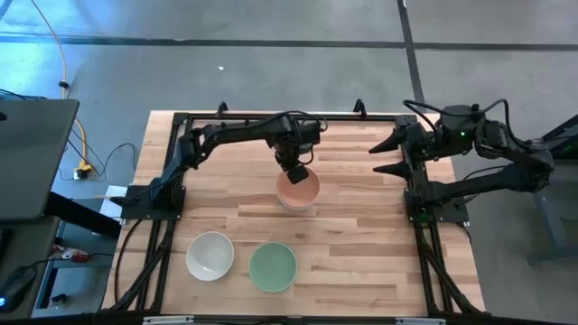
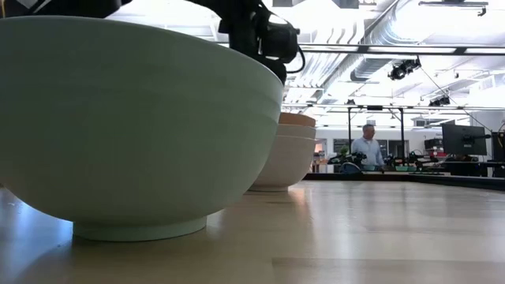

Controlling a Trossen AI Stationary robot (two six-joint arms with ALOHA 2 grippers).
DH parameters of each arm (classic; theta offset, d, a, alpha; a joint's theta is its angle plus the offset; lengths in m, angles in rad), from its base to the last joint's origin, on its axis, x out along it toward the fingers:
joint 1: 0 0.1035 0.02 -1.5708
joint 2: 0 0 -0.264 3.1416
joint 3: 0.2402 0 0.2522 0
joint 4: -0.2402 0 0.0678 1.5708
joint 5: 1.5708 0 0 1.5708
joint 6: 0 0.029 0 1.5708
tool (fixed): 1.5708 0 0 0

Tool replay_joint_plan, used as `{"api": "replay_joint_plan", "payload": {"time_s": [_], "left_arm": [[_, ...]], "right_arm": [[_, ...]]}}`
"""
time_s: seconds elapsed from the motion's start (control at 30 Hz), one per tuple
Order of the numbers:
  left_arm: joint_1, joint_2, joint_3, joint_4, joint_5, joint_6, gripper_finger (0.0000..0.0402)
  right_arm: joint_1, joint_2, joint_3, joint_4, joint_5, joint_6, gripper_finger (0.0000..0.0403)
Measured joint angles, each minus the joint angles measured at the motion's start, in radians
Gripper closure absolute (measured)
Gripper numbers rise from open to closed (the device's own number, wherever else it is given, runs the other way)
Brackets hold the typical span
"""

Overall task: Nest bowls inside each other
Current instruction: Stack the orange bowl on top of the white bowl, then stack the white bowl on top of the orange bowl

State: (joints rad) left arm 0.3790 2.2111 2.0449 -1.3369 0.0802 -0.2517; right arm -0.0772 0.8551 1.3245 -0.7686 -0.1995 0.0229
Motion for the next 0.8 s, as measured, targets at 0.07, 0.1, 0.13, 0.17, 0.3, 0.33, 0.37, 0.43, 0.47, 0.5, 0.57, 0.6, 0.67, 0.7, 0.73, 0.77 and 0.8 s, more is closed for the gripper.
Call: {"api": "replay_joint_plan", "payload": {"time_s": [0.07,0.1,0.13,0.17,0.3,0.33,0.37,0.43,0.47,0.5,0.57,0.6,0.67,0.7,0.73,0.77,0.8], "left_arm": [[0.0,0.003,0.0,0.001,0.004,0.001,0.0401],[-0.001,0.003,0.0,0.003,0.0,0.001,0.0399],[-0.002,0.003,0.0,0.006,-0.003,0.002,0.0395],[-0.002,0.003,0.0,0.01,-0.006,0.002,0.039],[-0.002,-0.001,0.017,0.01,-0.008,0.023,0.0355],[-0.002,-0.002,0.025,0.009,-0.01,0.029,0.0345],[-0.002,-0.002,0.033,0.009,-0.012,0.034,0.0336],[-0.002,-0.002,0.045,0.008,-0.017,0.045,0.0316],[-0.002,-0.002,0.051,0.008,-0.017,0.046,0.0307],[-0.002,-0.002,0.057,0.007,-0.017,0.046,0.0298],[-0.002,-0.002,0.069,-0.004,-0.017,0.049,0.0281],[-0.001,-0.002,0.078,-0.019,-0.017,0.056,0.0274],[-0.001,-0.003,0.101,-0.064,-0.018,0.079,0.0261],[-0.001,-0.003,0.114,-0.096,-0.017,0.094,0.0257],[-0.001,-0.003,0.128,-0.129,-0.017,0.113,0.0252],[-0.001,-0.004,0.14,-0.167,-0.018,0.131,0.0249],[-0.001,-0.012,0.148,-0.203,-0.018,0.151,0.0247]], "right_arm": [[0.0,0.0,0.0,-0.004,0.0,-0.001,0.0179],[0.0,0.0,0.0,-0.004,-0.003,0.0,0.0179],[0.0,0.0,0.0,-0.005,-0.005,0.0,0.0179],[0.0,0.0,0.0,-0.006,-0.01,-0.001,0.0179],[0.0,0.0,0.0,-0.006,-0.01,-0.002,0.0179],[0.0,0.0,0.0,-0.006,-0.01,-0.002,0.0179],[0.0,0.0,0.0,-0.006,-0.01,-0.002,0.0179],[0.0,0.0,0.0,-0.006,-0.01,-0.002,0.0179],[0.0,0.0,0.0,-0.006,-0.01,-0.002,0.0179],[0.0,0.0,0.0,-0.006,-0.01,-0.002,0.0179],[0.0,0.0,0.0,-0.006,-0.011,-0.001,0.0179],[0.0,0.0,0.0,-0.006,-0.011,-0.001,0.0179],[0.0,0.0,0.0,-0.006,-0.014,-0.001,0.0179],[0.0,0.0,0.0,-0.006,-0.015,-0.001,0.0179],[0.0,0.0,0.0,-0.006,-0.015,-0.001,0.0179],[0.0,0.0,0.0,-0.006,-0.015,-0.001,0.0179],[0.0,0.0,0.0,-0.007,-0.015,-0.001,0.0179]]}}
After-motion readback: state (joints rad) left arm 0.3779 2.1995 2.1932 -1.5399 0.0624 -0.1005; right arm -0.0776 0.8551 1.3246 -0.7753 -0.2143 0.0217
